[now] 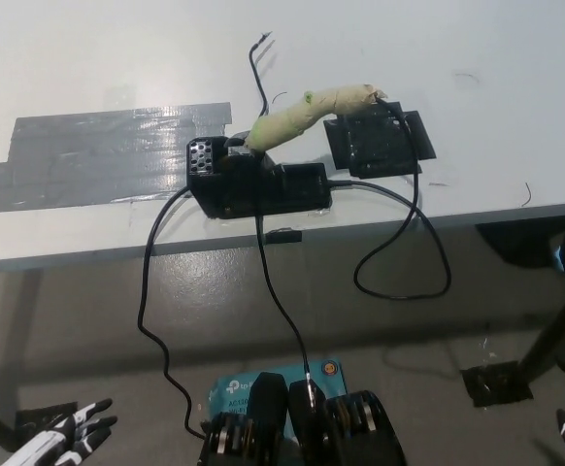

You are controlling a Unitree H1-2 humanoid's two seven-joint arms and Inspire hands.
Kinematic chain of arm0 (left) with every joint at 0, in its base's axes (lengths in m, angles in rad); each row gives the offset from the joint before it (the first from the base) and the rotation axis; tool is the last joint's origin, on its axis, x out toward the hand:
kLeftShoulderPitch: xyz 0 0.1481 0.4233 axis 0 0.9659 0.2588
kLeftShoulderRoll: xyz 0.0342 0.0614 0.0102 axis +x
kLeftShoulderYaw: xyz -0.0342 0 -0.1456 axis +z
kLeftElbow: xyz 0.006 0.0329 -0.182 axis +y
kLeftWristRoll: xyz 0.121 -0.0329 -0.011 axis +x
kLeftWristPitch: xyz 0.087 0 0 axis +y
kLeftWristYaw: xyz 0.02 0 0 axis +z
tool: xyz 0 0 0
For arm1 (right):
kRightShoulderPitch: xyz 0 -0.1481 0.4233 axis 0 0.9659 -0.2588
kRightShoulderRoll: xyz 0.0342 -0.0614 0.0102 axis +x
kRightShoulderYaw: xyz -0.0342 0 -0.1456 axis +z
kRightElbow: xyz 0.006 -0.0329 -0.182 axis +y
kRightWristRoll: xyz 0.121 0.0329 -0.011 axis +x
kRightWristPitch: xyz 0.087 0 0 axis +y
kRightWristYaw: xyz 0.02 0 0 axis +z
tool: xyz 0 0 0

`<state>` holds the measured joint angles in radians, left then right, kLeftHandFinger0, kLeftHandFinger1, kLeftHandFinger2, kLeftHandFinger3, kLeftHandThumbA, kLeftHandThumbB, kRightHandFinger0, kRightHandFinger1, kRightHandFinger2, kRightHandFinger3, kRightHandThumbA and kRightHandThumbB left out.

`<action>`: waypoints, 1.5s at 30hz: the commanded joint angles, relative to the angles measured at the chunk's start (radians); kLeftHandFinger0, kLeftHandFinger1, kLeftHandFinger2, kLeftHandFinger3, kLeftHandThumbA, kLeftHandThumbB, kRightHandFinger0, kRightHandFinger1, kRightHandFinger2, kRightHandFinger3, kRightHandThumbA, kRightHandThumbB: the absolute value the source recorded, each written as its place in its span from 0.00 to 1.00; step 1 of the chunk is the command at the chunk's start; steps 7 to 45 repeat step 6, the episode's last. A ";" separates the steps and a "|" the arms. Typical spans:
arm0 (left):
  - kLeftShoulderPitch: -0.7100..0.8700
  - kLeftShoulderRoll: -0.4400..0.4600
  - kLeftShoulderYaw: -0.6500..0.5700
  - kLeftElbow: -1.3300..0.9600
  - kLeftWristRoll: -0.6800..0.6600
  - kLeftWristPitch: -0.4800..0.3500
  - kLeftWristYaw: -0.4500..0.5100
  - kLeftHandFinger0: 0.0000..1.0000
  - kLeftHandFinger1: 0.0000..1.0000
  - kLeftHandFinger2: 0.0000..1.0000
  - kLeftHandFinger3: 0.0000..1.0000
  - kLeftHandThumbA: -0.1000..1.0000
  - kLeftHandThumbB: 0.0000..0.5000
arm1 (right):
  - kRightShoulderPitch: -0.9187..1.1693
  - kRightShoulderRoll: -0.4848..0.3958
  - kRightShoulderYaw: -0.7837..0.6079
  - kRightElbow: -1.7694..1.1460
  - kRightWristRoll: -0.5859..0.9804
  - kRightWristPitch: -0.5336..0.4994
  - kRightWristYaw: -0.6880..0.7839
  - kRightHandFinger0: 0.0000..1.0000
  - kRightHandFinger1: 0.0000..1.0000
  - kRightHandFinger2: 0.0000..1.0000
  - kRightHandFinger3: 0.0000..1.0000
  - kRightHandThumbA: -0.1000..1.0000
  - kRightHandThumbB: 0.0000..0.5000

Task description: The robot uses its right hand to grab and lift the soldering gun kept on the middle of the table and puts it in its base

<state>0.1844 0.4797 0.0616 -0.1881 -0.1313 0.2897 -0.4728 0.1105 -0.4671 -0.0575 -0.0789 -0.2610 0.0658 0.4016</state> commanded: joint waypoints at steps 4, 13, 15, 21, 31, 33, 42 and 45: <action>0.007 0.030 0.014 -0.022 -0.011 -0.004 0.005 1.00 1.00 1.00 1.00 0.79 0.53 | -0.020 -0.026 0.016 -0.008 -0.005 0.006 -0.020 0.79 0.93 1.00 1.00 0.25 0.62; 0.012 0.032 0.015 -0.021 -0.013 -0.011 0.002 1.00 1.00 1.00 1.00 0.80 0.53 | -0.019 -0.025 0.018 -0.007 -0.003 0.006 -0.020 0.79 0.94 1.00 1.00 0.22 0.62; 0.012 0.032 0.015 -0.021 -0.013 -0.011 0.002 1.00 1.00 1.00 1.00 0.80 0.53 | -0.019 -0.025 0.018 -0.007 -0.003 0.006 -0.020 0.79 0.94 1.00 1.00 0.22 0.62; 0.012 0.032 0.015 -0.021 -0.013 -0.011 0.002 1.00 1.00 1.00 1.00 0.80 0.53 | -0.019 -0.025 0.018 -0.007 -0.003 0.006 -0.020 0.79 0.94 1.00 1.00 0.22 0.62; 0.012 0.032 0.015 -0.021 -0.013 -0.011 0.002 1.00 1.00 1.00 1.00 0.80 0.53 | -0.019 -0.025 0.018 -0.007 -0.003 0.006 -0.020 0.79 0.94 1.00 1.00 0.22 0.62; 0.012 0.032 0.015 -0.021 -0.013 -0.011 0.002 1.00 1.00 1.00 1.00 0.80 0.53 | -0.019 -0.025 0.018 -0.007 -0.003 0.006 -0.020 0.79 0.94 1.00 1.00 0.22 0.62; 0.012 0.032 0.015 -0.021 -0.013 -0.011 0.002 1.00 1.00 1.00 1.00 0.80 0.53 | -0.019 -0.025 0.018 -0.007 -0.003 0.006 -0.020 0.79 0.94 1.00 1.00 0.22 0.62; 0.012 0.032 0.015 -0.021 -0.013 -0.011 0.002 1.00 1.00 1.00 1.00 0.80 0.53 | -0.019 -0.025 0.018 -0.007 -0.003 0.006 -0.020 0.79 0.94 1.00 1.00 0.22 0.62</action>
